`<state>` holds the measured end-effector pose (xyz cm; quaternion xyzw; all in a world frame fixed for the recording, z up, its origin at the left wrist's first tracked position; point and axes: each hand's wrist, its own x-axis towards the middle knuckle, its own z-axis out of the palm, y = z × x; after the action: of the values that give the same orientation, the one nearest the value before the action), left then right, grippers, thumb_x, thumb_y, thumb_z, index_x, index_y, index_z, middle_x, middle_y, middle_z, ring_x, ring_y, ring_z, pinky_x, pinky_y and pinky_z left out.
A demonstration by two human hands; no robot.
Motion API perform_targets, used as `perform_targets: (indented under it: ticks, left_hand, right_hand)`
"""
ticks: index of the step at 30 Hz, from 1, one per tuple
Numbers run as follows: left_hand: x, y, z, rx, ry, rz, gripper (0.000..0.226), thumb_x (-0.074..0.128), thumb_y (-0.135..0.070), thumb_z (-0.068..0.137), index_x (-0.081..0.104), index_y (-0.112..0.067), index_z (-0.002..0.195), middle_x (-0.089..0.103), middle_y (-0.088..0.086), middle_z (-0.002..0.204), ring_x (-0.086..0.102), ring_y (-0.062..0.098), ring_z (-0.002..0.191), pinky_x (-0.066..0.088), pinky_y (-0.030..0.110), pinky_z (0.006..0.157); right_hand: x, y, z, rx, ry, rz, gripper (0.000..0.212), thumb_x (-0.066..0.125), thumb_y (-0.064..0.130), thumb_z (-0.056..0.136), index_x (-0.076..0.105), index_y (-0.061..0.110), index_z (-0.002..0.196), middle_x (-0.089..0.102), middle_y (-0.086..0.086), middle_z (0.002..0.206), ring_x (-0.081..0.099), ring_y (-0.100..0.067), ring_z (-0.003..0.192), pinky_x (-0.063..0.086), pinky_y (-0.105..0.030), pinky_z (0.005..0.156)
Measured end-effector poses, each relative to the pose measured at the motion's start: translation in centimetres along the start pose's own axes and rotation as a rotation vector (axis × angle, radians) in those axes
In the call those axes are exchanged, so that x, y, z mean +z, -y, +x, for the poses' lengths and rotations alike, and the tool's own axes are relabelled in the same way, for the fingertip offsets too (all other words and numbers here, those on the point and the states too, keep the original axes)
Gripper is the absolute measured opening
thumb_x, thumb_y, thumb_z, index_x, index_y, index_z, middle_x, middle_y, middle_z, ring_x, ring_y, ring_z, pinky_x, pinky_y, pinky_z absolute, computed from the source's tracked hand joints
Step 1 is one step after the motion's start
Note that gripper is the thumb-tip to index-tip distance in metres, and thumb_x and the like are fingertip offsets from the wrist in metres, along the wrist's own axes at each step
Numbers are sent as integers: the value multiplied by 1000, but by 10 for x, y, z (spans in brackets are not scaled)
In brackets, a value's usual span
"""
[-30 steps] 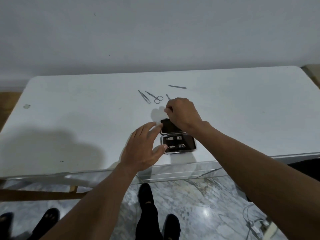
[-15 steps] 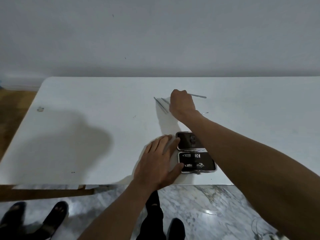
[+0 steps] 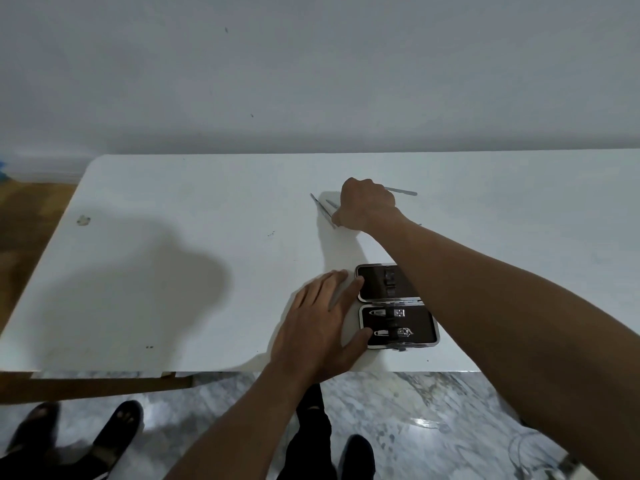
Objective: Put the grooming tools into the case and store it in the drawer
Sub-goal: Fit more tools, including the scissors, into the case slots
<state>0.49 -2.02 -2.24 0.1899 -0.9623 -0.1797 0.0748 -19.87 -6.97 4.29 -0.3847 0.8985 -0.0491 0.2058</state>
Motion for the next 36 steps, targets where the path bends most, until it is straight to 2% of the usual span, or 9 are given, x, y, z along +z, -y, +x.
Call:
perform_targets:
  ticks: [4,8,11,14,18,20,25,29,36]
  left_hand:
    - [0,-1,-1,5,-8,16,70,46,-56,88,35,-23,148,39,5,152,32,22,140,28,38,114]
    - [0,0,-1,20,-26,58,69,43,-57,90,35,-22,149,40,4,151,33,21,140,27,36,114]
    - [0,1,-1,18,-36,33,68,46,-57,89,37,-22,147,42,3,149,35,20,138,29,36,113]
    - [1,2,-2,25,-51,22,68,51,-55,86,42,-21,145,46,3,145,41,22,135,36,37,109]
    - [1,2,-2,15,-51,21,67,49,-56,85,42,-23,144,45,1,144,41,21,134,37,38,106]
    - [2,2,-3,15,-40,35,68,48,-57,86,40,-25,145,44,1,146,39,21,135,36,39,107]
    - [6,3,-4,13,-36,52,70,44,-58,86,36,-24,147,42,2,147,37,22,135,35,42,108]
    - [7,3,-4,3,-32,66,71,41,-60,87,33,-25,148,40,2,149,35,21,137,32,41,109]
    - [6,4,-4,0,-31,63,69,41,-60,88,32,-27,149,38,1,150,34,21,138,31,41,110]
  right_hand:
    - [1,0,-2,-49,-59,-107,21,66,19,78,46,13,84,51,-4,86,49,-27,82,39,-31,68]
    - [0,-3,-10,-33,-137,-90,26,61,11,76,38,13,64,43,-1,66,51,-28,76,39,-30,64]
    - [-4,-11,-15,-20,-168,78,9,58,8,76,49,8,80,54,-6,76,55,-31,79,42,-31,64]
    - [-8,-26,-29,-3,-175,338,24,54,10,81,56,12,104,64,-11,93,63,-33,84,49,-33,68]
    - [-14,-55,-69,-9,-59,662,28,51,0,85,53,11,111,67,-13,88,71,-28,62,63,-39,69]
    - [-12,-72,-91,-22,-42,643,29,56,1,85,53,11,112,66,-9,81,69,-23,58,61,-34,63]
    - [1,-107,-137,-13,-39,620,22,71,6,79,63,8,99,70,-11,71,67,-21,57,60,-38,66]
    - [12,-122,-164,46,-34,759,11,68,8,86,70,6,96,70,-9,71,68,-19,58,60,-29,62]
    - [29,-143,-185,171,-114,791,20,69,9,87,71,5,106,70,-7,70,70,-21,55,60,-24,59]
